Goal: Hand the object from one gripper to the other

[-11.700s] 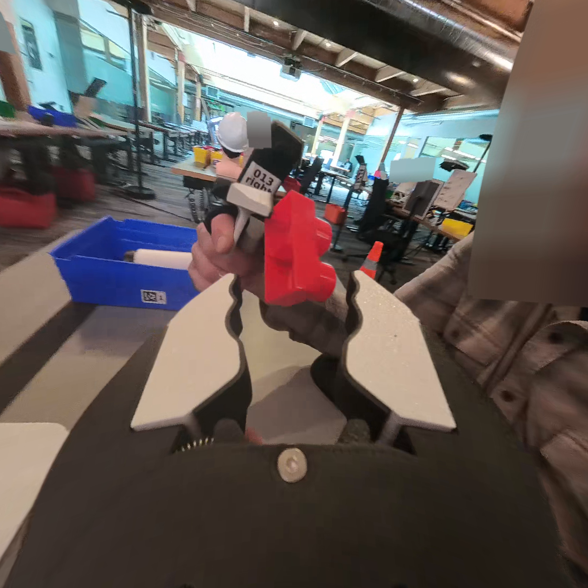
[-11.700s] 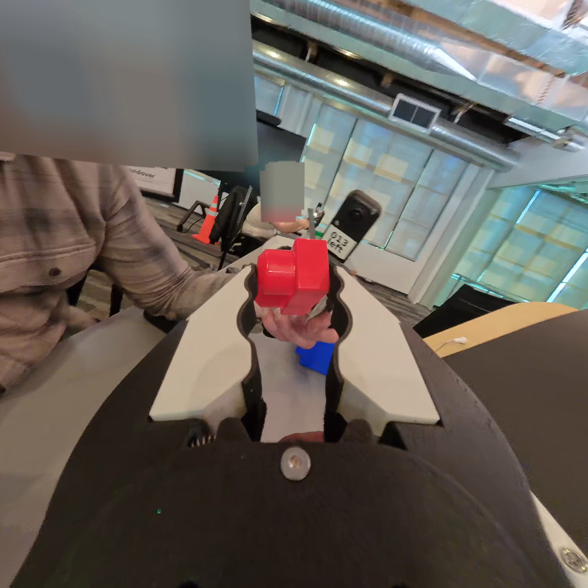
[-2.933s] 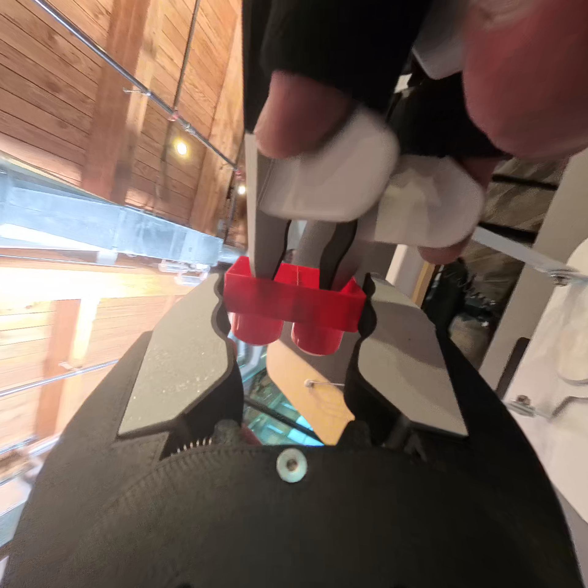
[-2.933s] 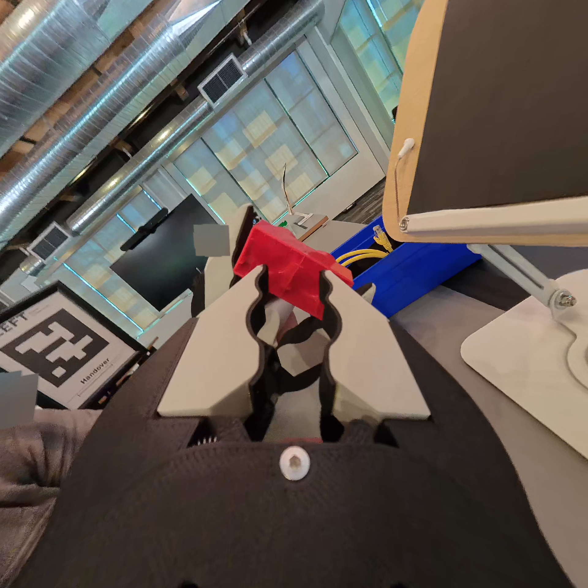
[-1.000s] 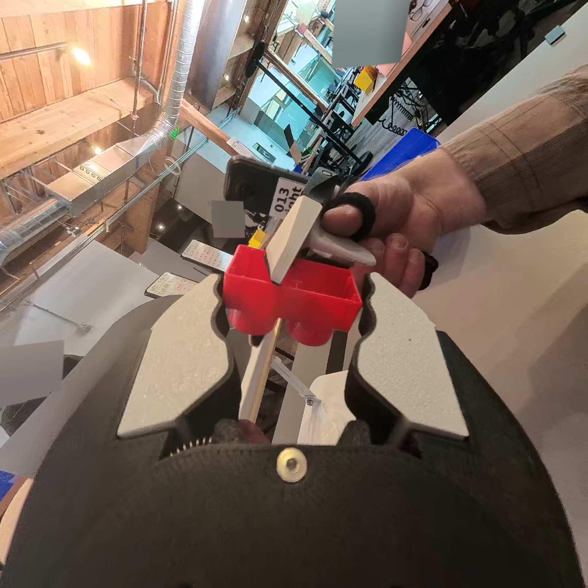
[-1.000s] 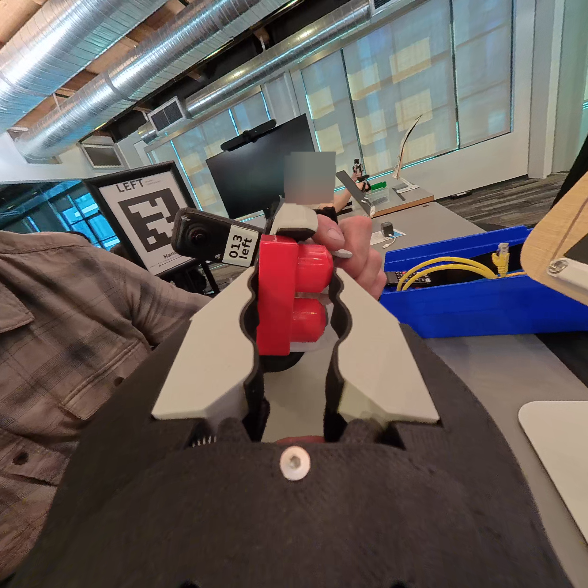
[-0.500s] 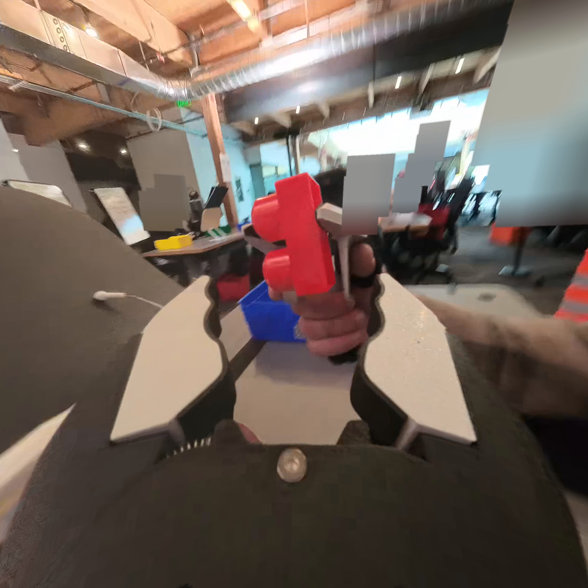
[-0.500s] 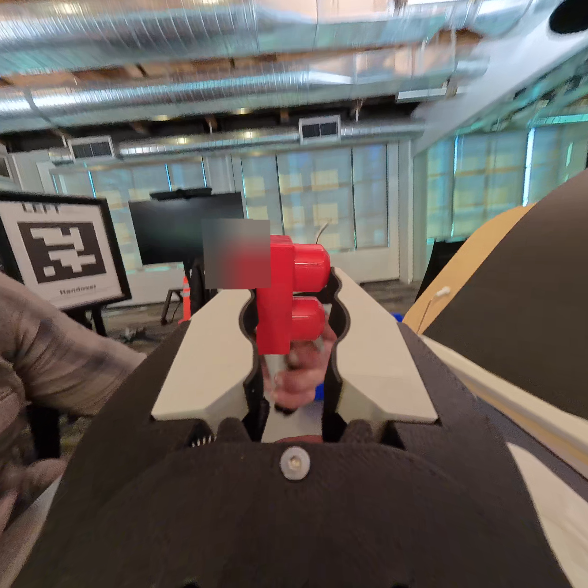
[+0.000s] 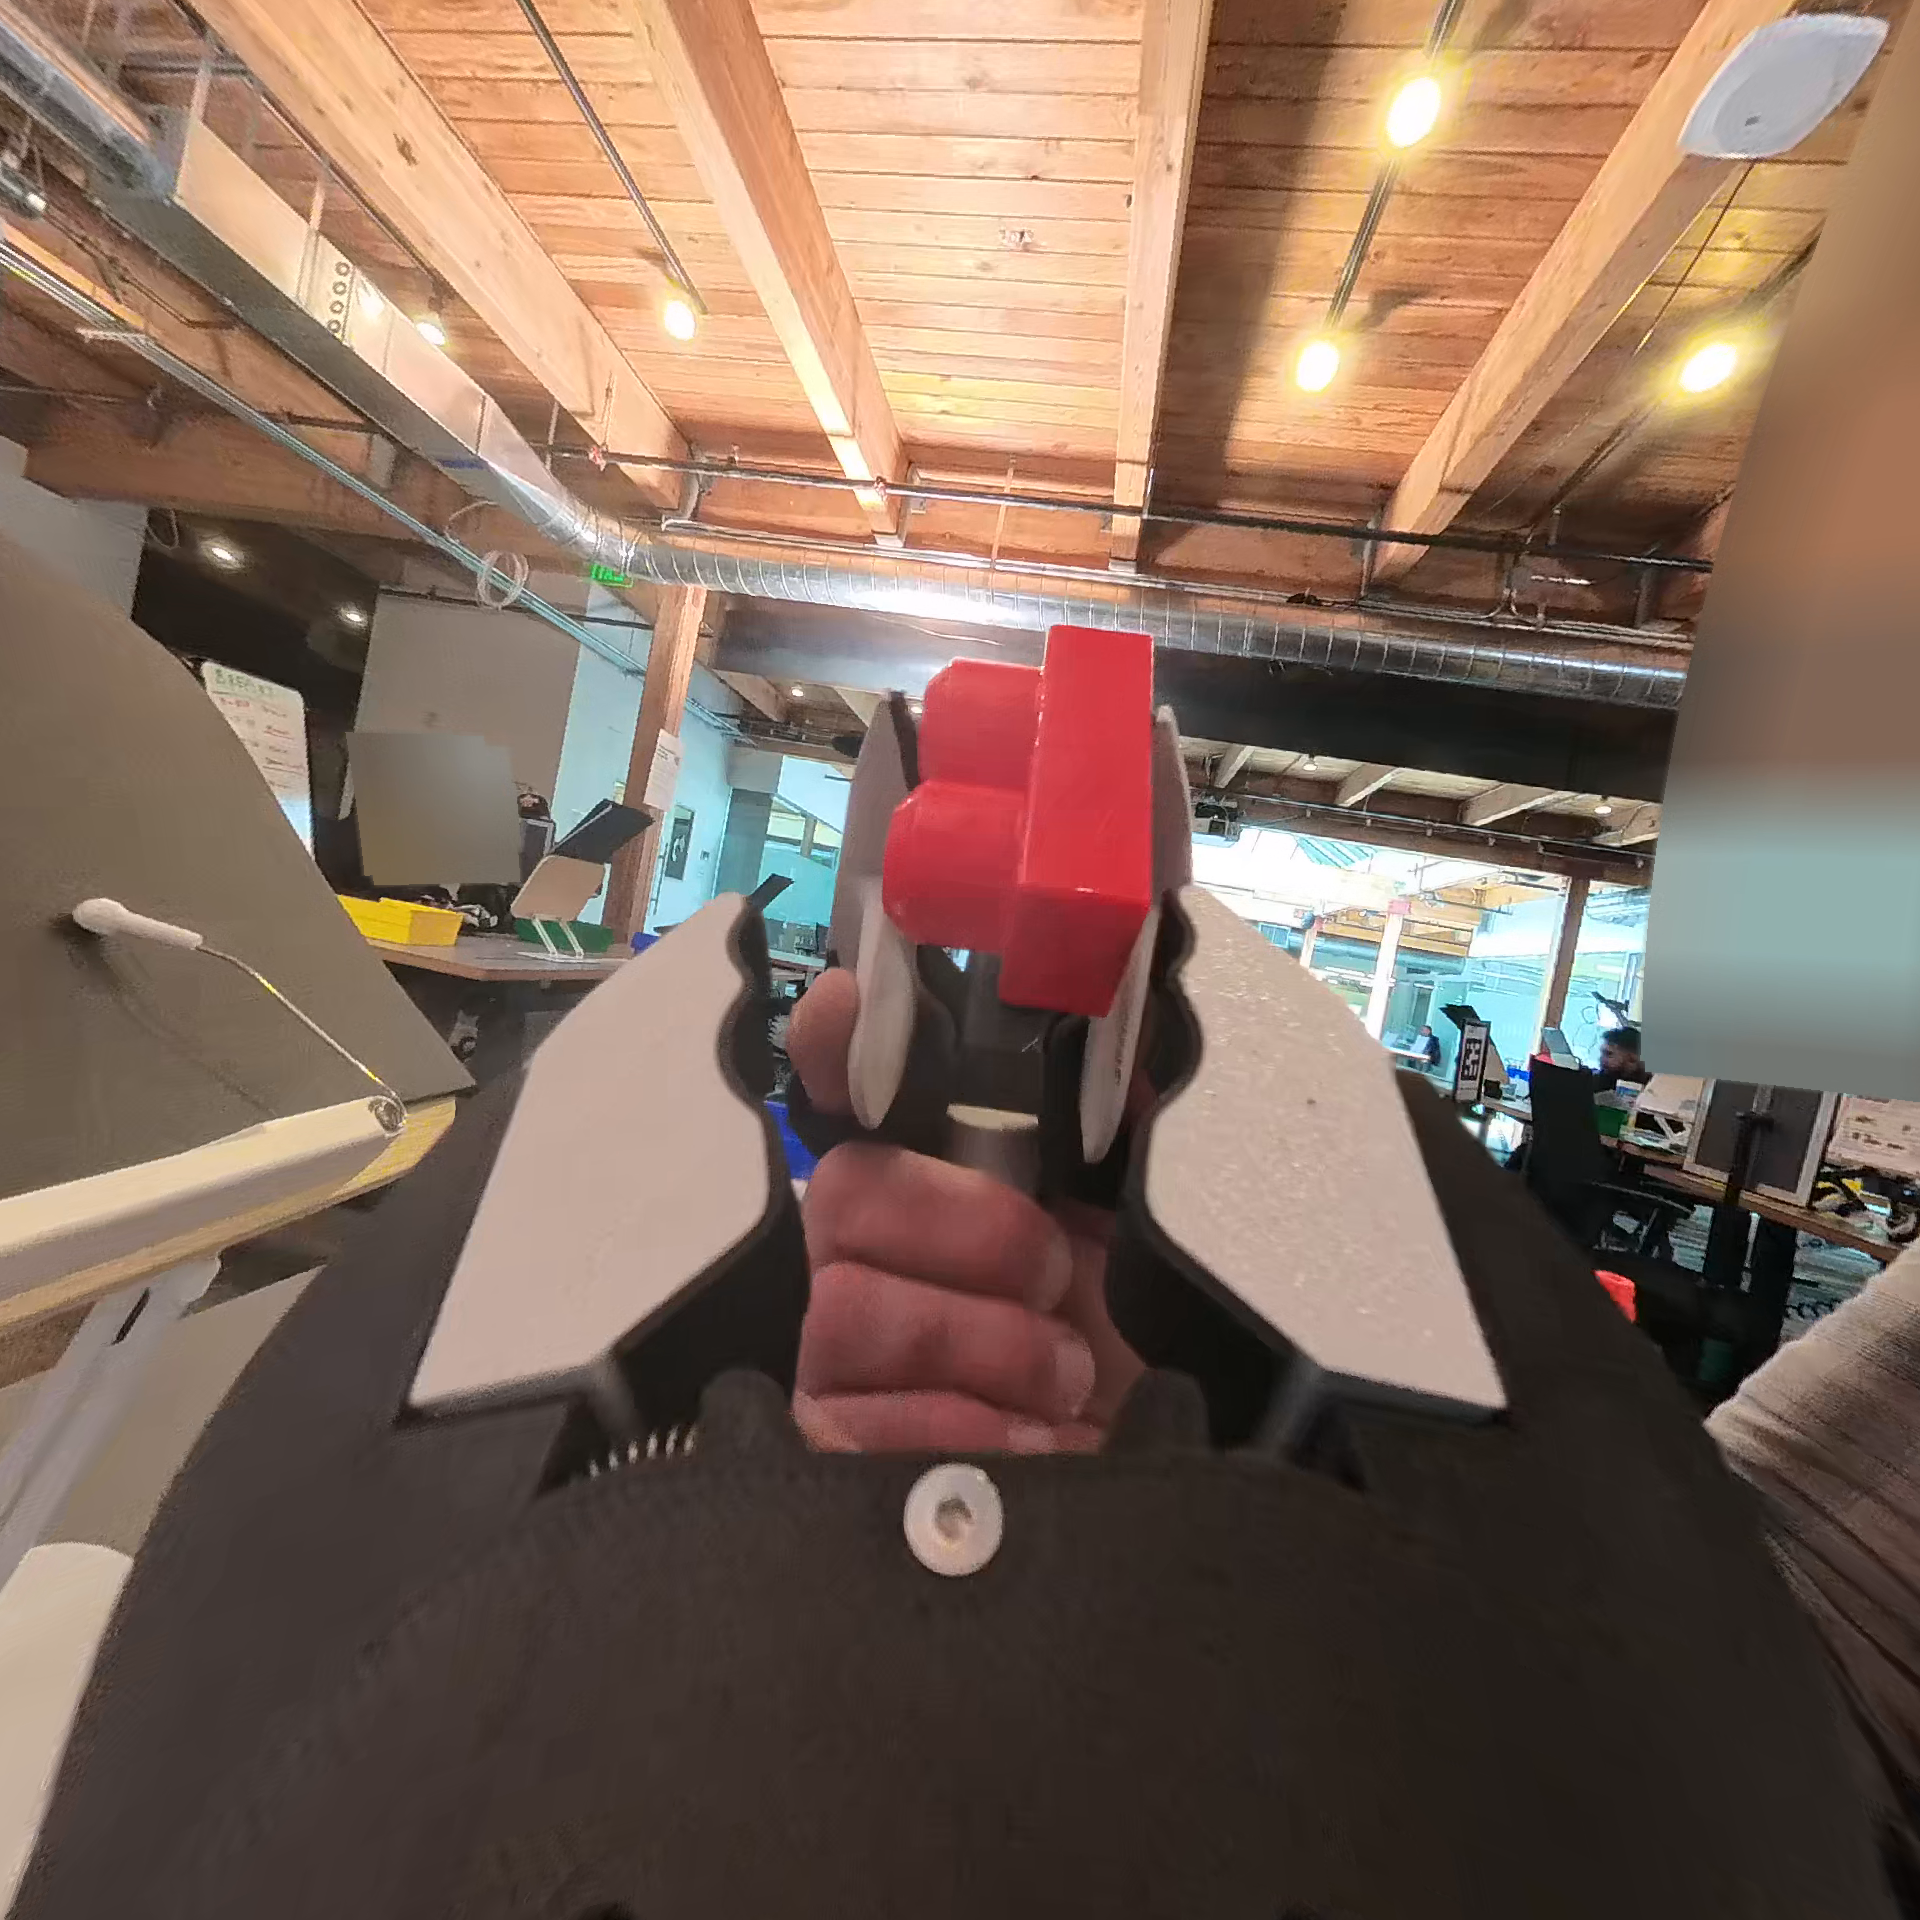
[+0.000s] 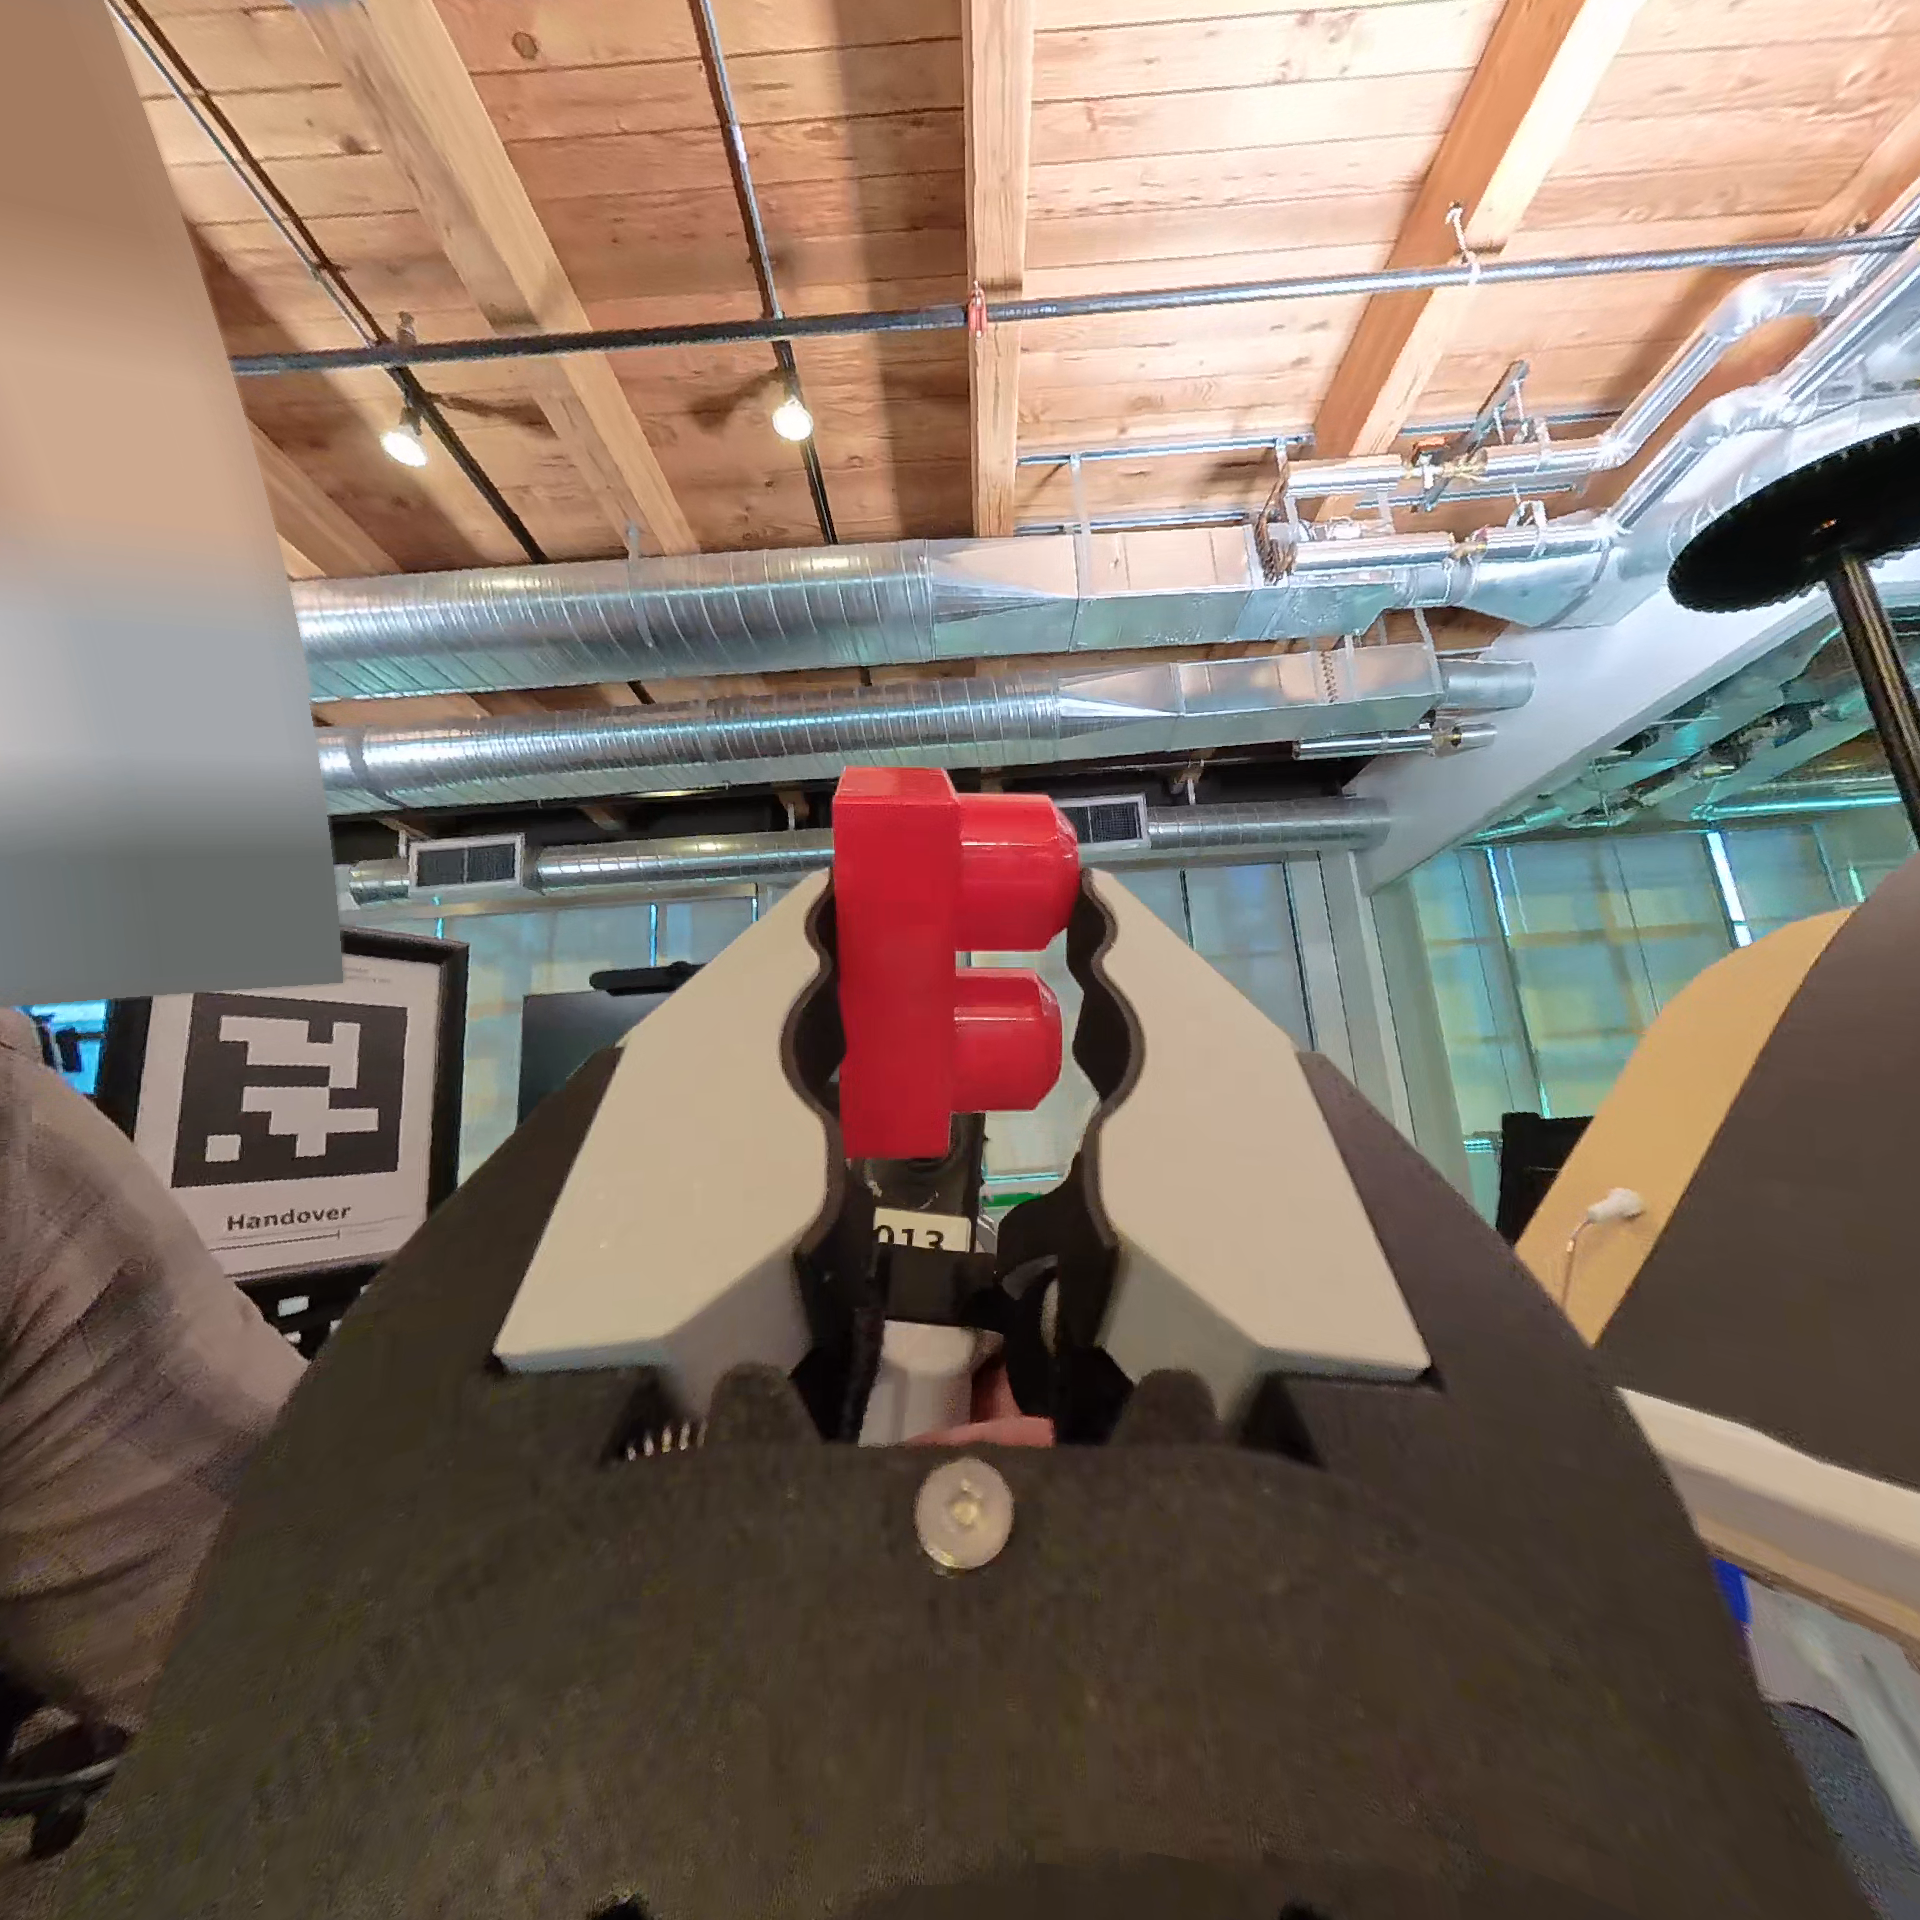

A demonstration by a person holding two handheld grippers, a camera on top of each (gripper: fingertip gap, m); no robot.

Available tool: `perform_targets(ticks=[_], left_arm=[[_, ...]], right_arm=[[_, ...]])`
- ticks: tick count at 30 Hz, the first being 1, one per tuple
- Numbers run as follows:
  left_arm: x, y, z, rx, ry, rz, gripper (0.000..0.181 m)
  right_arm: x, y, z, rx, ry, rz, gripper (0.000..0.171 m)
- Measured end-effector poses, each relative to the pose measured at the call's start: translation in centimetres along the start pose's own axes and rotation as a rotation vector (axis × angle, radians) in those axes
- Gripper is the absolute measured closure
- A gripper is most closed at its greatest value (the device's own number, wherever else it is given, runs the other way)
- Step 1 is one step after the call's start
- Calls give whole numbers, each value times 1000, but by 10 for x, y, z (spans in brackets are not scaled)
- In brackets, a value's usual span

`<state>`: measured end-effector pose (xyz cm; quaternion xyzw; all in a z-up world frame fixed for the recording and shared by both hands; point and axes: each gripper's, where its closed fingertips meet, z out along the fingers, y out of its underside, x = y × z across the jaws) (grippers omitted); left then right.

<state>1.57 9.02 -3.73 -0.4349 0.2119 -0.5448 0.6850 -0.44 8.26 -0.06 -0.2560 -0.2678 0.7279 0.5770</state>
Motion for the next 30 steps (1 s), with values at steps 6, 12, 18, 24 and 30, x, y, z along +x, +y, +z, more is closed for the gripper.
perform_targets(ticks=[6,12,18,24,30], left_arm=[[4,-3,-2,20,4,13,139],[-2,-10,-5,7,-22,44,139],[-15,-12,-8,-173,-81,223,140],[-10,0,-16,-448,-37,643,140],[-3,42,-36,-789,99,1196,140]], right_arm=[[2,2,1,17,21,0,131],[8,3,-1,-16,44,5,121],[16,5,-13,-186,46,-72,102],[14,-12,-37,-342,-14,-13,103],[1,12,-67,-614,-83,215,103]])
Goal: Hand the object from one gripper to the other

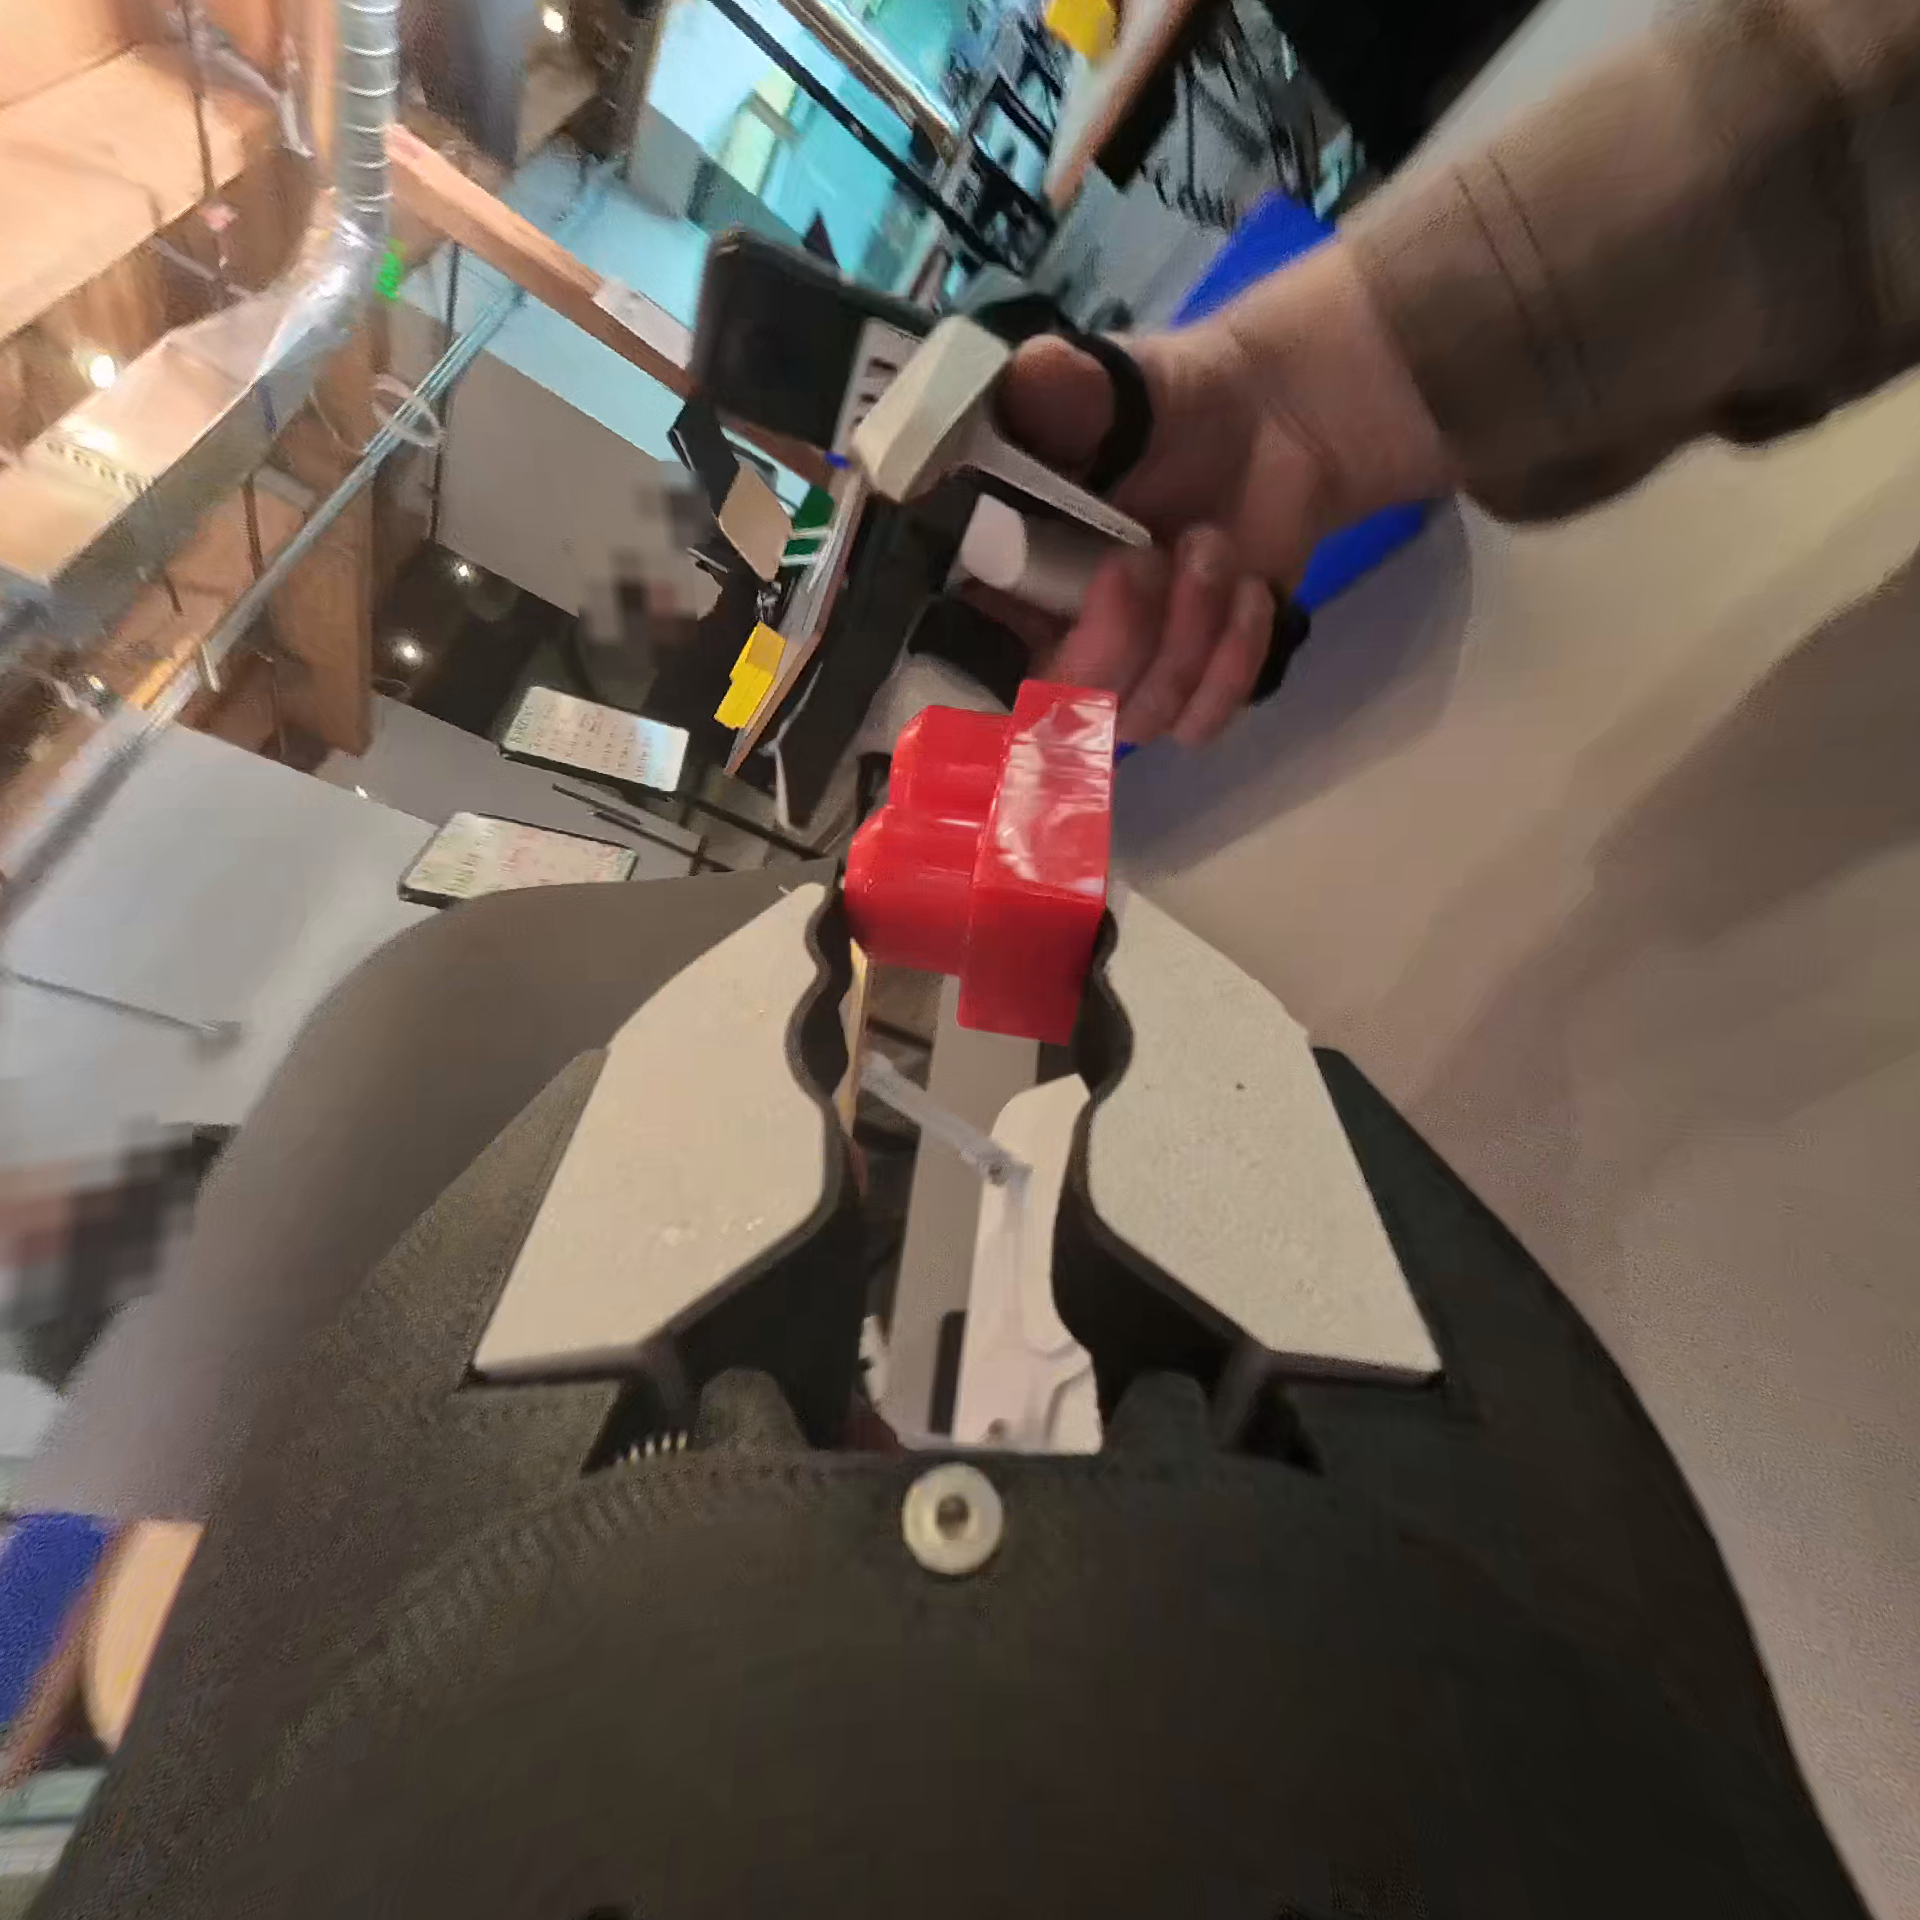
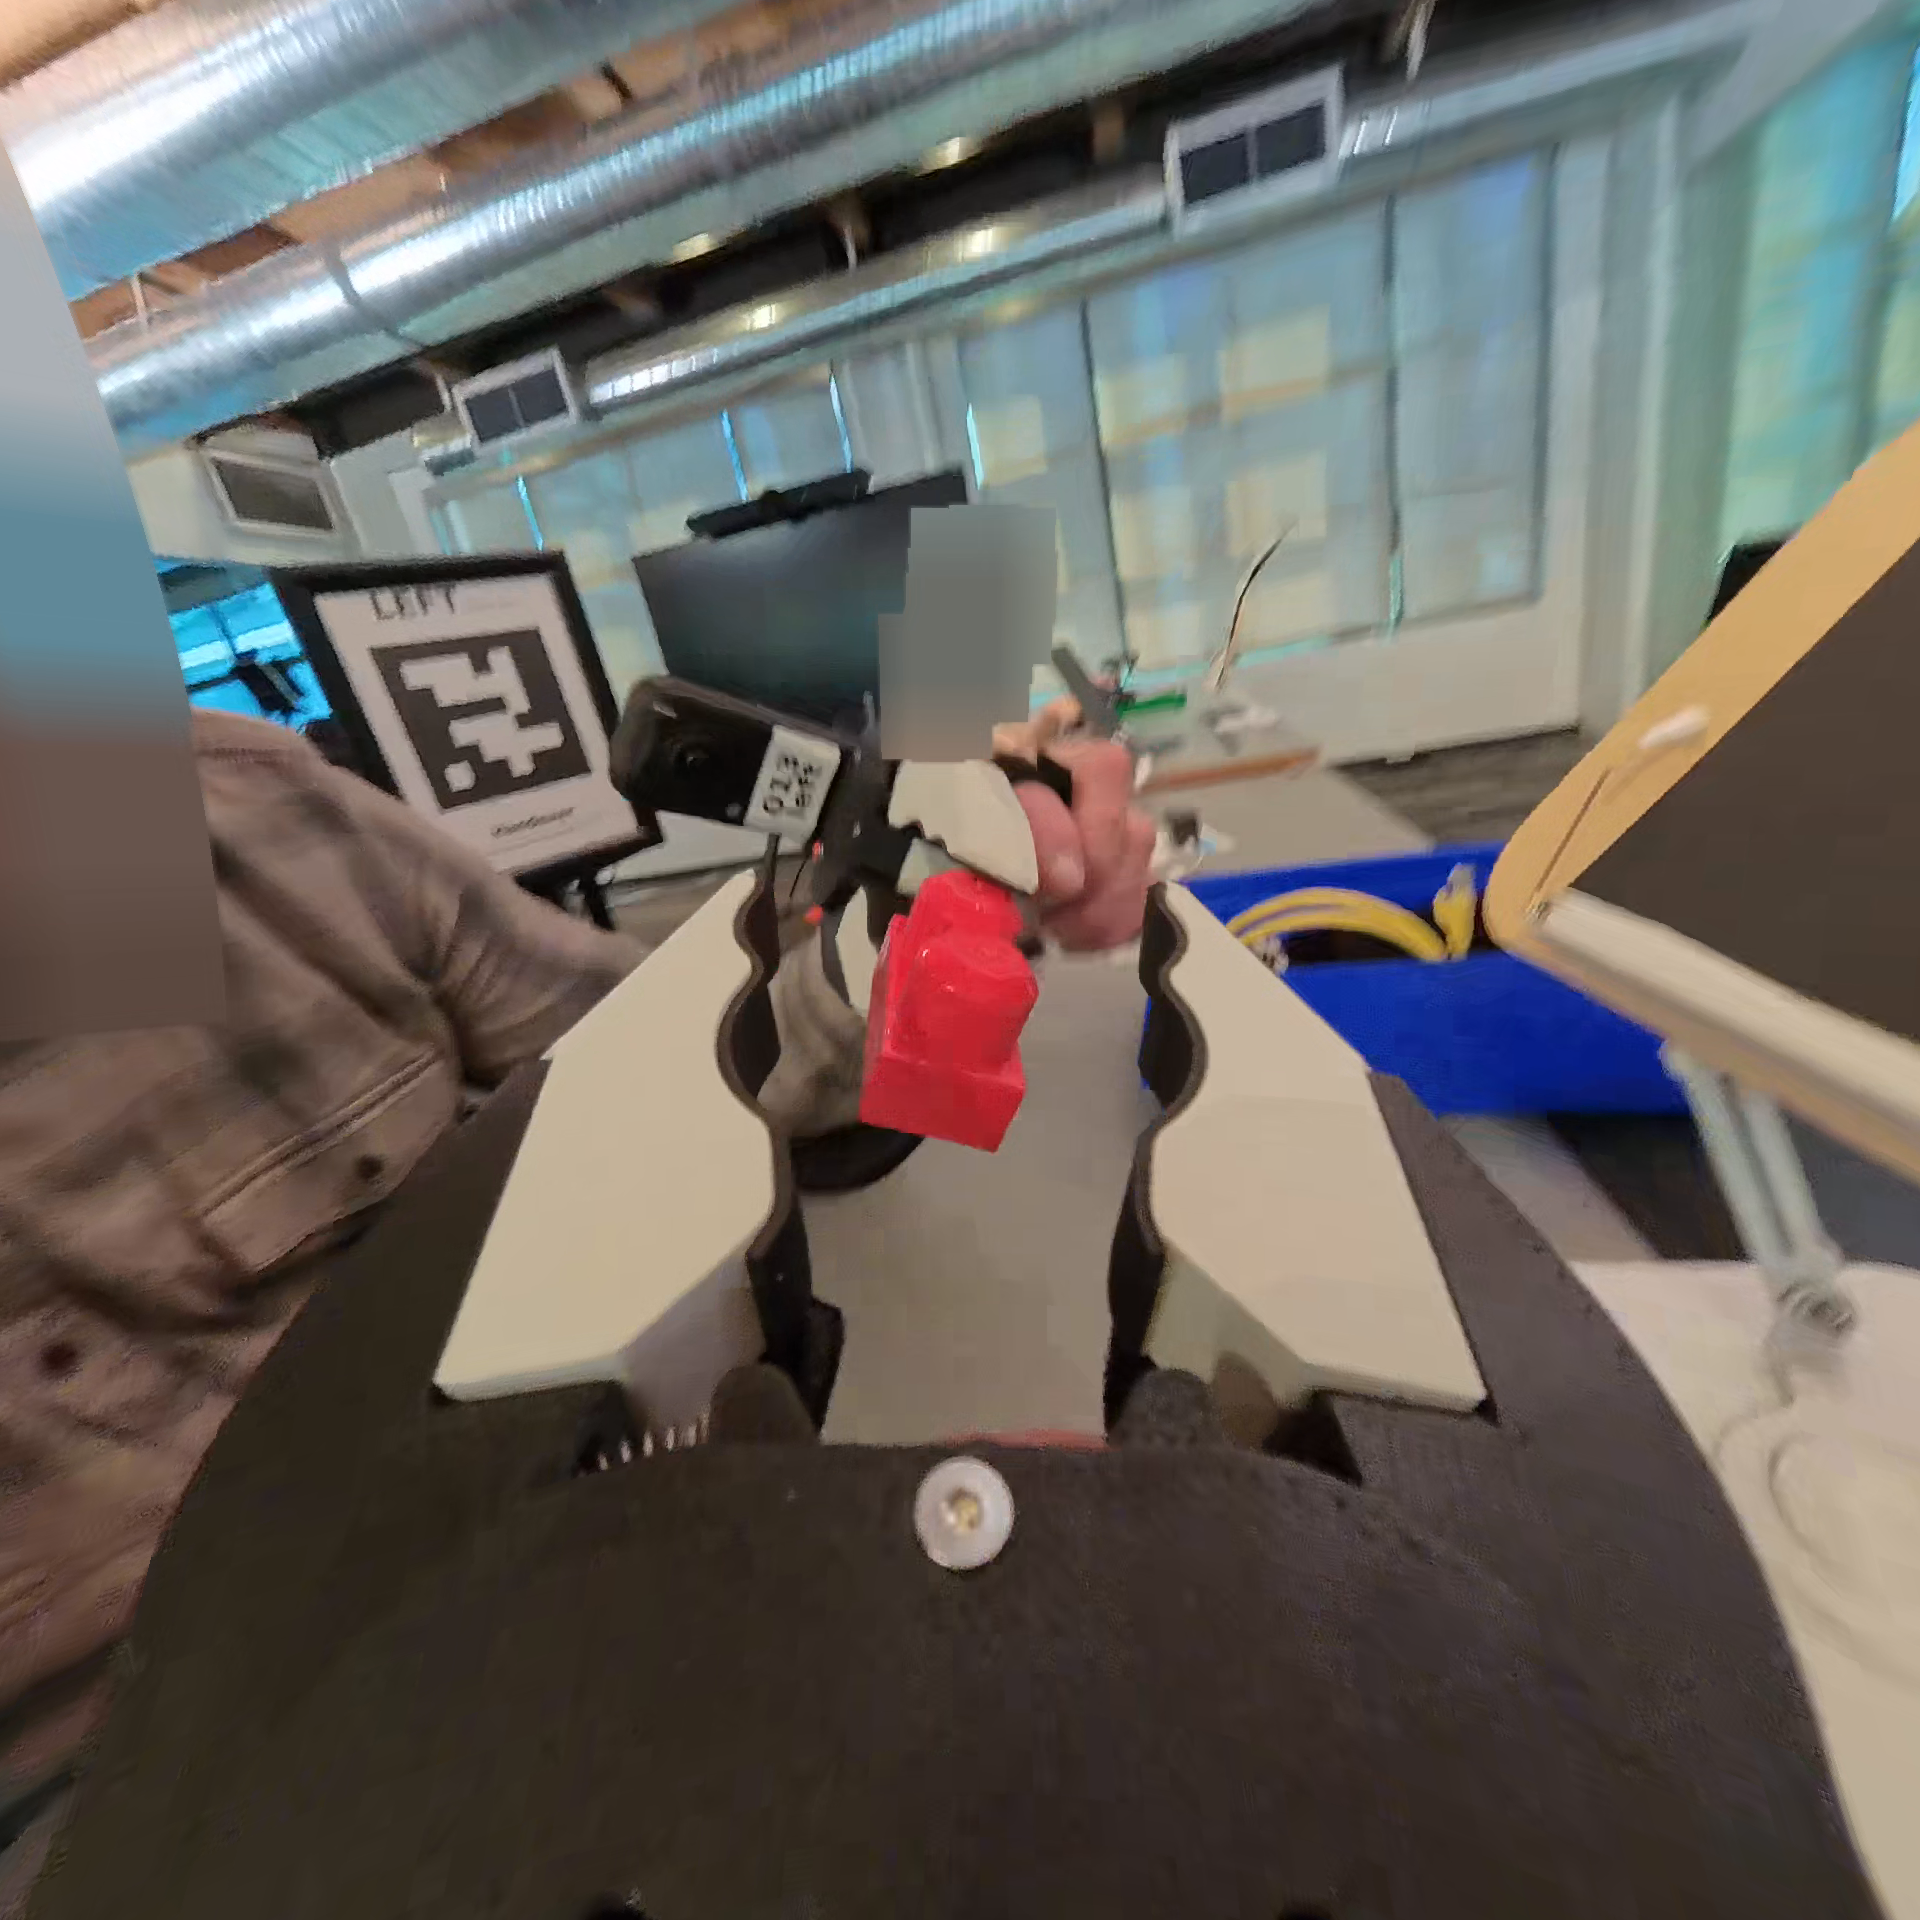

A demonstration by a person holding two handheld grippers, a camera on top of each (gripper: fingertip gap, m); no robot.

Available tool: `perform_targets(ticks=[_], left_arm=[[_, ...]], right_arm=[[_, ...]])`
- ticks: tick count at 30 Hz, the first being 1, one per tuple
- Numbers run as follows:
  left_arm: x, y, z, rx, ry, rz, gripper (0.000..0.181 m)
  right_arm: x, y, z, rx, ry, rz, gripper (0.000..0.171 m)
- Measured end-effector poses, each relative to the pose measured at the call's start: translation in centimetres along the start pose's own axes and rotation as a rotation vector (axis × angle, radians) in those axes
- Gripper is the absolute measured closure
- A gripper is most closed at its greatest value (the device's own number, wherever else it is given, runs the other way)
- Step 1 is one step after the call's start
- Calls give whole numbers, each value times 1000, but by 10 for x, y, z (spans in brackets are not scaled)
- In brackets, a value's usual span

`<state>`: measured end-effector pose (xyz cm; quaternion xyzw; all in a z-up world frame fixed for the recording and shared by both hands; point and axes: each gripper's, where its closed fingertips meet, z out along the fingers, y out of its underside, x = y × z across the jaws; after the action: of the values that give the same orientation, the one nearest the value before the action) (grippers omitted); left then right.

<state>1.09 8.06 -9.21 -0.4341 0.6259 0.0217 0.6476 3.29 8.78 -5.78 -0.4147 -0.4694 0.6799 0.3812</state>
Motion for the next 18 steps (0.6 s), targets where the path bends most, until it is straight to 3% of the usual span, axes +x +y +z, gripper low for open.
perform_targets(ticks=[3,7,18], left_arm=[[12,-4,3,-49,18,143,140],[26,-4,5,-114,56,290,140],[47,-10,12,-136,121,346,140]], right_arm=[[-2,35,3,-171,-37,62,103],[-8,57,9,-257,-94,96,113],[-25,71,18,-313,-193,78,135]])
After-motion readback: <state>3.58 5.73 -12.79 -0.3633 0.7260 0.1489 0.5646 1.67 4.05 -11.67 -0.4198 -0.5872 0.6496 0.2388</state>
